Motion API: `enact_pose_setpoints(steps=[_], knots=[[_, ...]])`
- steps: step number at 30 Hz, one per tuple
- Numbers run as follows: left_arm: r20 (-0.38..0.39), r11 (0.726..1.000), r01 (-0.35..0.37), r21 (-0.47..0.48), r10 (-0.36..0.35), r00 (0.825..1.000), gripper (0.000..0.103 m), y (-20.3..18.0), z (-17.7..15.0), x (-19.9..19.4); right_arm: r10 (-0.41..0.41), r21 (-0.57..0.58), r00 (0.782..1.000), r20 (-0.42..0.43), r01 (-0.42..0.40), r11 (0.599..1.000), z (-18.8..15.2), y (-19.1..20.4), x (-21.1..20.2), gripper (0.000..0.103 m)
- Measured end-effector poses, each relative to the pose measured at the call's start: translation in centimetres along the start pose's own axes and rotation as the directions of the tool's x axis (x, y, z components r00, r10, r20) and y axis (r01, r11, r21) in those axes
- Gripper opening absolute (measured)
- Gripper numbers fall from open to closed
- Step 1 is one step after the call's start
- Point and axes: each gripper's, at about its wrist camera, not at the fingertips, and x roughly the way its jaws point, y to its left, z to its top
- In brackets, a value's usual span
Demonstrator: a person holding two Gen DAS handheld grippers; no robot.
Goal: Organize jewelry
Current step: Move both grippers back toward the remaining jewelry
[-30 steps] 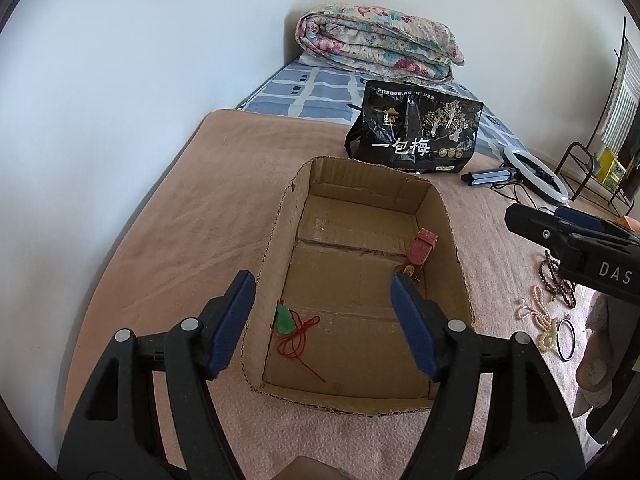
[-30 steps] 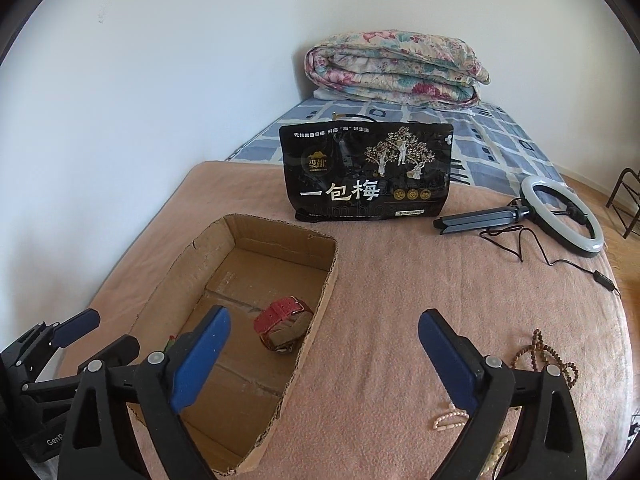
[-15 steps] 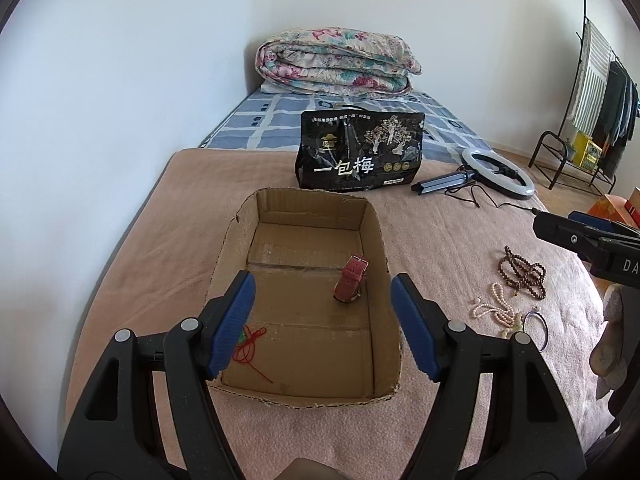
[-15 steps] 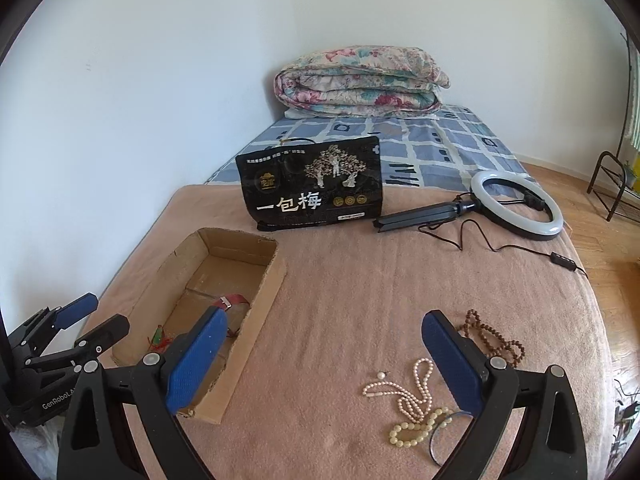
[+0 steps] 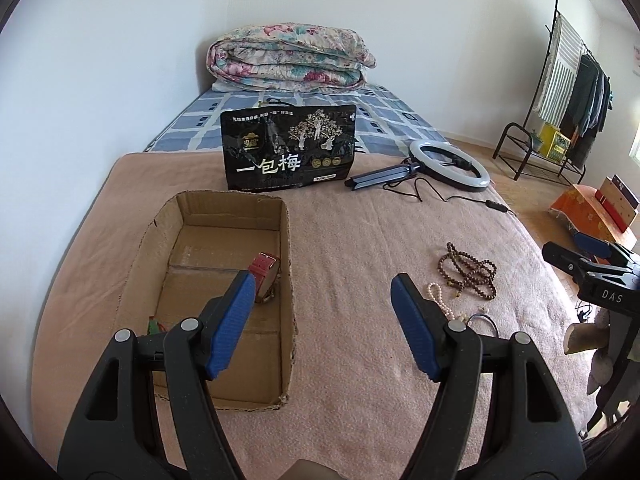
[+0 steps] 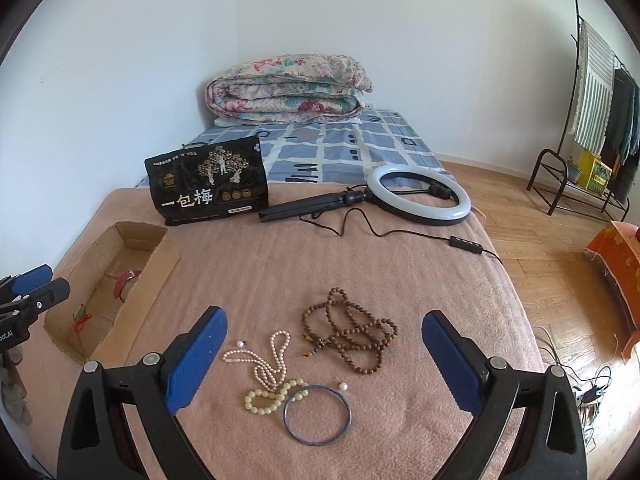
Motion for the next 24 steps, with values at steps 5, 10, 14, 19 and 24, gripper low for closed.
enact_pose_setpoints(steps=[5, 10, 14, 19, 24], knots=[[-0.020, 0.999, 0.022, 0.041, -0.022, 1.000, 0.072, -2.4, -0.4, 0.9, -0.017, 0.009, 0.999, -0.036, 0.018, 1.000, -1.2, -2.6, 0.7, 0.099], [-0.042, 0.996, 0.039, 0.083, -0.036, 0.998, 0.072, -4.3, -1.1, 1.7, -0.043, -0.016, 0.997, -0.063, 0.042, 0.999, -2.7, -4.3, 1.4, 0.099], [-0.063, 0.993, 0.054, 0.103, -0.048, 0.997, 0.072, -5.3, -1.5, 2.6, -0.017, -0.033, 0.994, -0.109, 0.014, 0.999, -3.8, -5.0, 2.4, 0.099], [-0.088, 0.989, 0.081, 0.122, -0.071, 0.994, 0.070, -6.6, -2.0, 3.7, 0.061, -0.089, 0.988, -0.144, -0.074, 0.993, -5.5, -4.2, 2.8, 0.099], [-0.139, 0.984, 0.110, 0.137, -0.090, 0.986, 0.065, -7.8, -2.7, 5.4, 0.101, -0.132, 0.979, -0.177, -0.125, 0.983, -7.2, -3.0, 3.4, 0.099]])
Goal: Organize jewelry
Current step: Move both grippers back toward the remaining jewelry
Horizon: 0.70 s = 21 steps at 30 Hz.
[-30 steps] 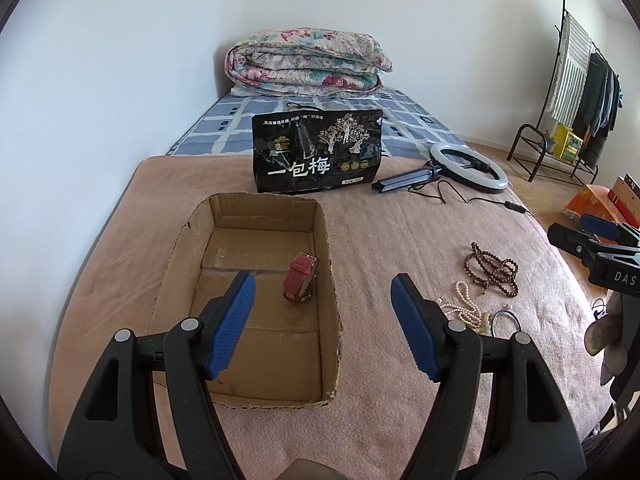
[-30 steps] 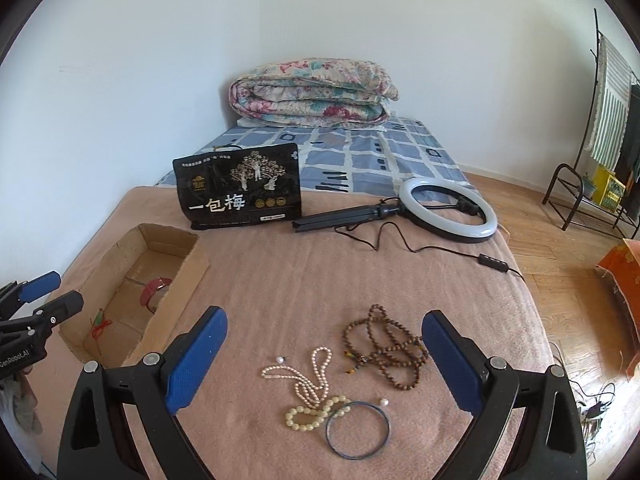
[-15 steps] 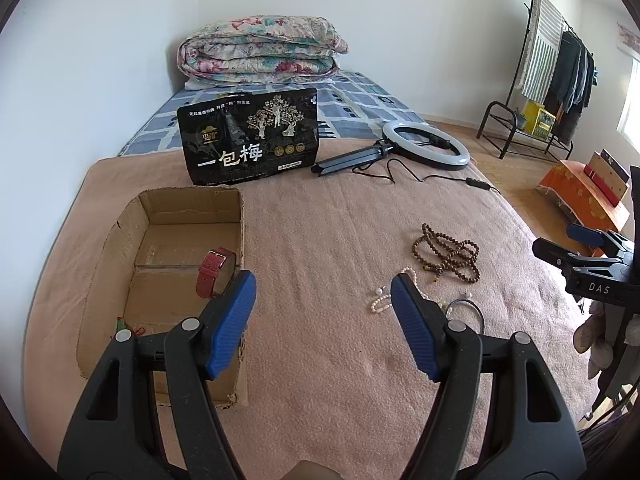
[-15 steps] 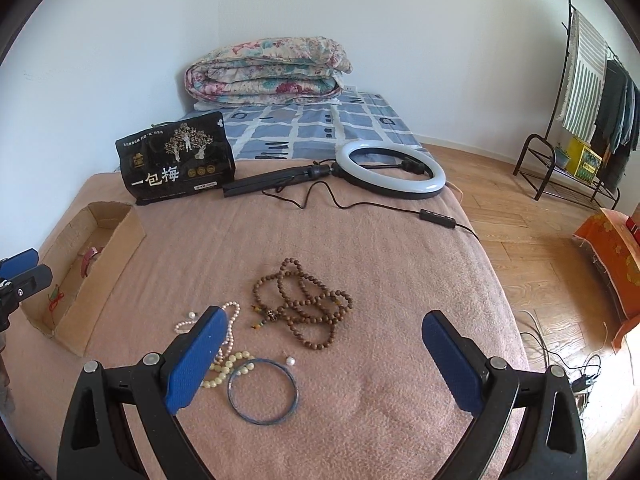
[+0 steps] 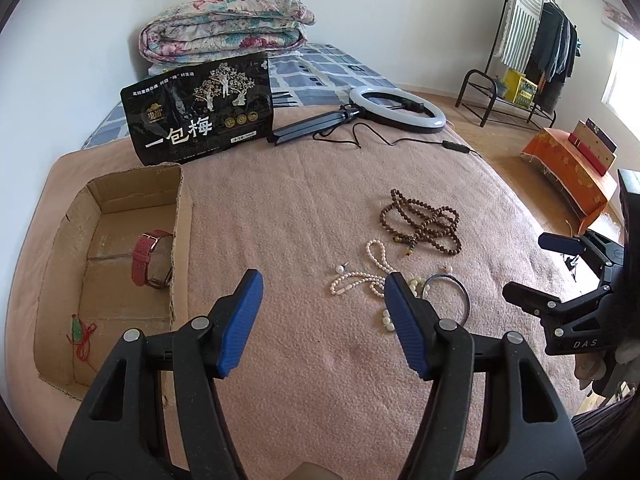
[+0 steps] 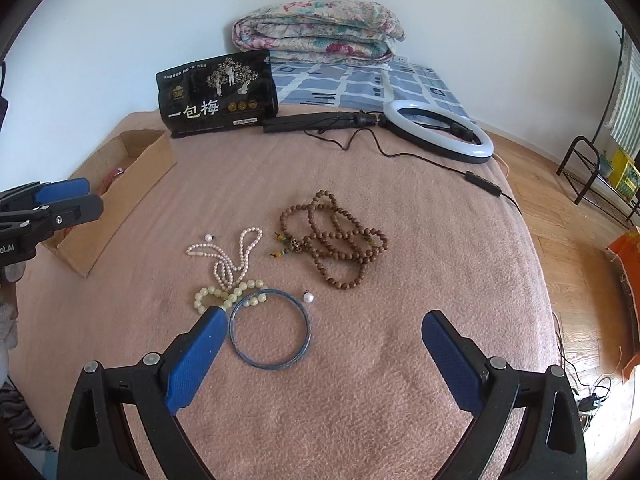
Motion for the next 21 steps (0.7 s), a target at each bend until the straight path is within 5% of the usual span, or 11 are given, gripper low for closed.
enact_pose_setpoints(steps=[21], knots=[[-0.131, 0.998, 0.058, 0.016, -0.055, 0.990, 0.049, -1.8, -1.2, 6.9, 0.064, -0.069, 0.994, -0.089, -0.070, 0.995, -2.1, 2.3, 4.8, 0.099]])
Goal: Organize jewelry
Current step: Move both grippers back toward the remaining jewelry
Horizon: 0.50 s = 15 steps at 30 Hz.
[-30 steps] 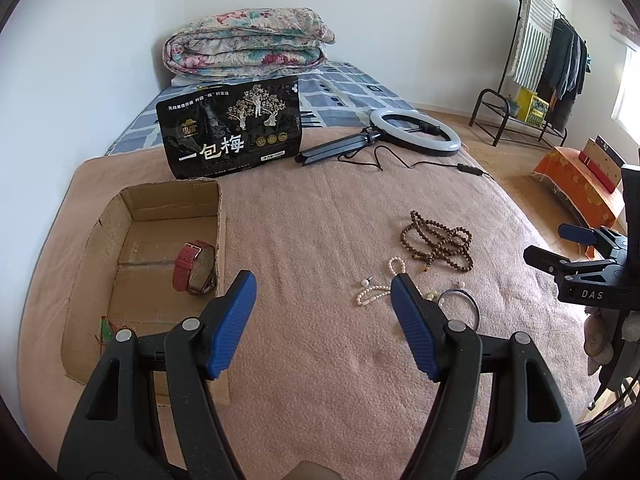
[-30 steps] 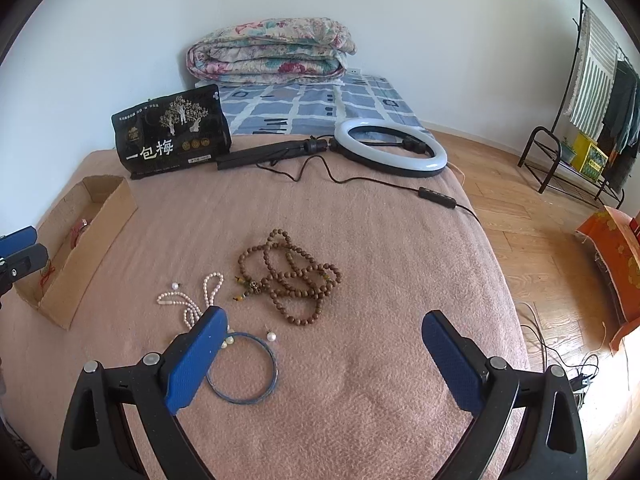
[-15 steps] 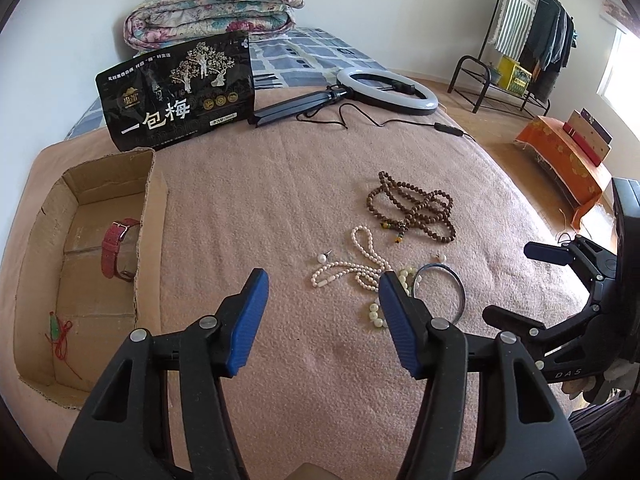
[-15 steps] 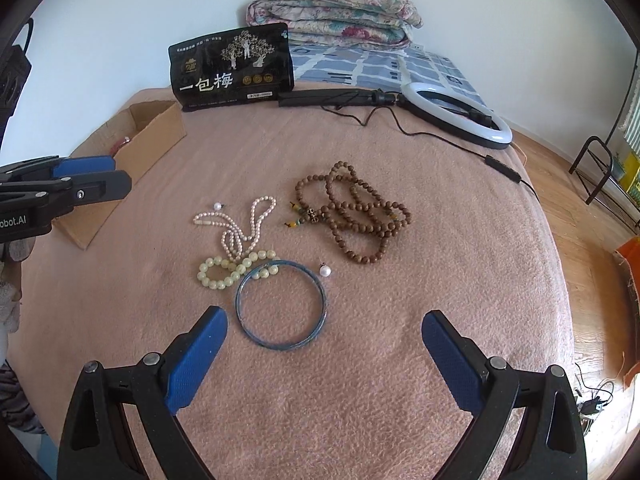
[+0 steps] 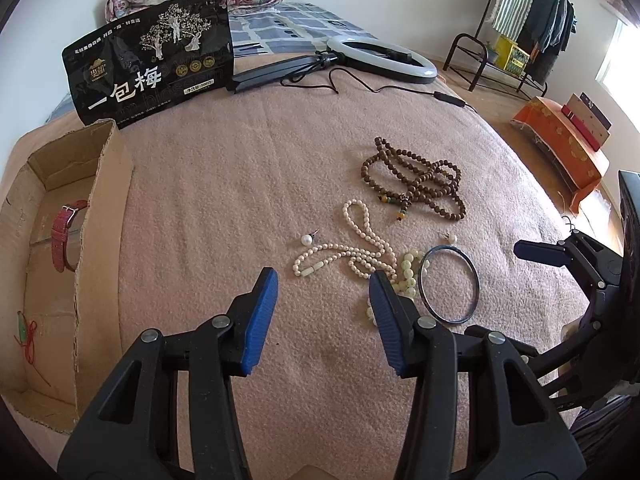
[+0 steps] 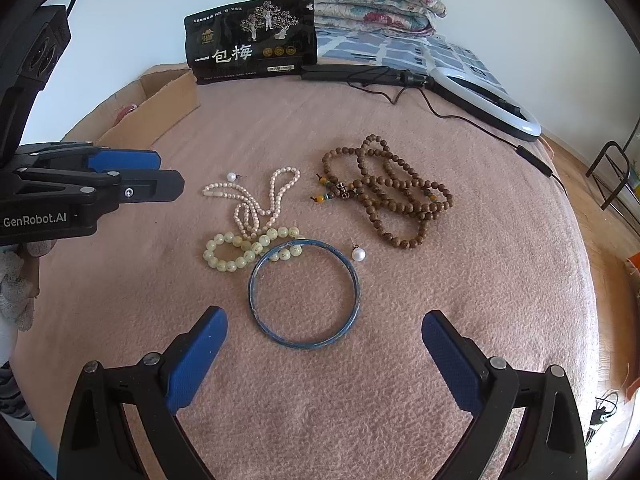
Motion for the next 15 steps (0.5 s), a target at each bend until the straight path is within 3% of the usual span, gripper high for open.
enact_pose_setpoints(steps=[15], knots=[[-0.039, 1.000, 0.012, -0.006, -0.012, 0.999, 0.045, -0.2, 0.2, 2.8, 0.013, -0.022, 1.000, -0.012, -0.013, 1.000, 0.4, 0.5, 2.1, 0.098]])
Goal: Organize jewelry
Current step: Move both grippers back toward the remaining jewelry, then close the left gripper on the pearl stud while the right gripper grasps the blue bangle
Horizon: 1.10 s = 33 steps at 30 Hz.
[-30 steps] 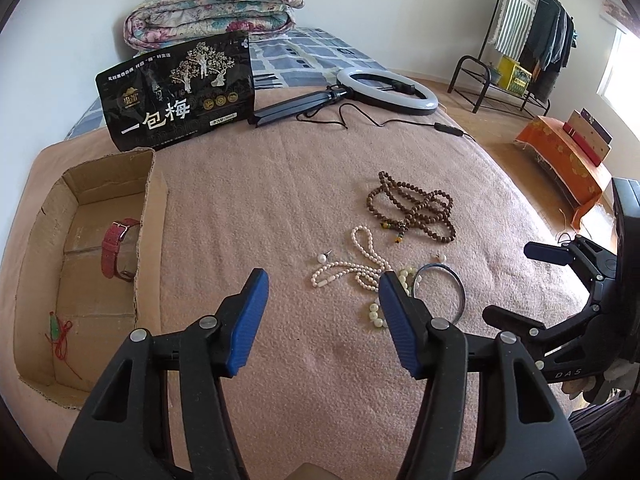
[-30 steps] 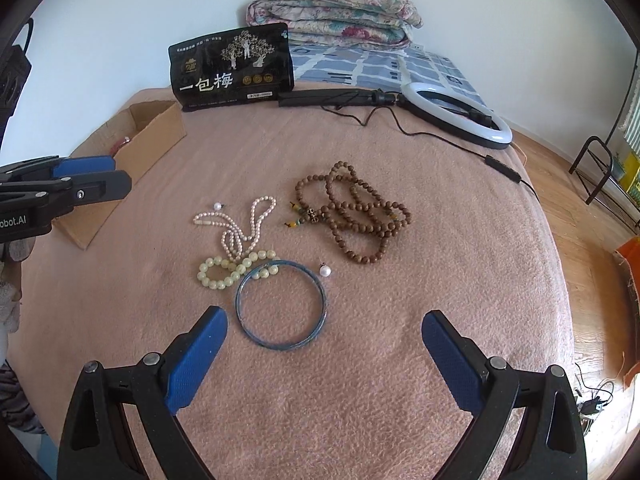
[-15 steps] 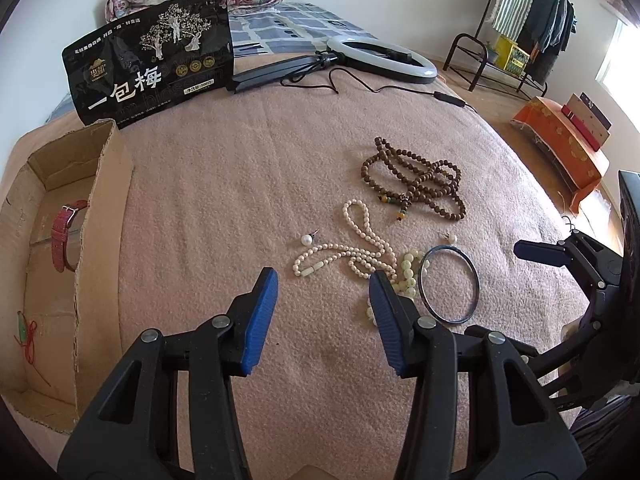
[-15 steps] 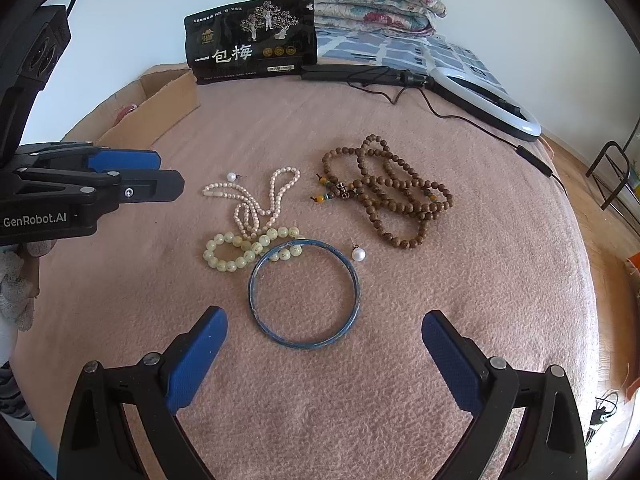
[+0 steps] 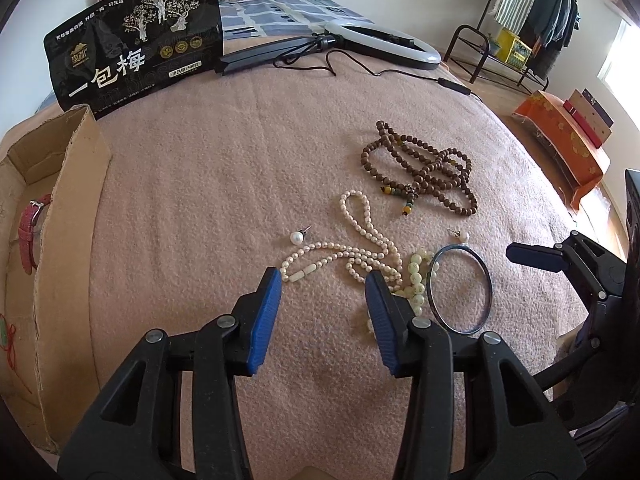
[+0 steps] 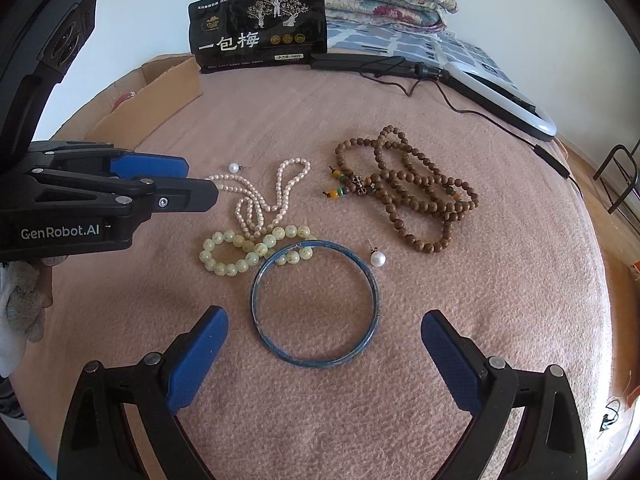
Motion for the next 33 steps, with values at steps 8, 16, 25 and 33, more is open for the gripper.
enact_pose_setpoints(steps=[8, 16, 25, 33], knots=[[-0.008, 1.000, 0.001, -0.011, -0.001, 1.000, 0.045, 0.4, 0.3, 1.0, -0.014, 0.000, 1.000, -0.002, 0.014, 1.000, 0.2, -0.1, 0.6, 0.098], [-0.002, 1.000, -0.006, -0.031, 0.006, 1.000, 0.045, 0.7, 0.8, 1.6, -0.007, 0.024, 1.000, -0.014, 0.007, 1.000, 0.2, -0.6, 1.1, 0.095], [0.014, 0.998, -0.057, -0.001, 0.057, 0.998, 0.025, 1.4, 1.8, 2.8, 0.012, 0.032, 1.000, -0.022, -0.011, 0.999, 0.5, -0.4, 1.4, 0.088], [0.024, 0.997, -0.056, 0.047, 0.055, 0.998, 0.020, 1.3, 1.9, 3.2, 0.012, 0.036, 1.000, -0.023, -0.011, 0.999, 0.6, -0.5, 1.7, 0.086]])
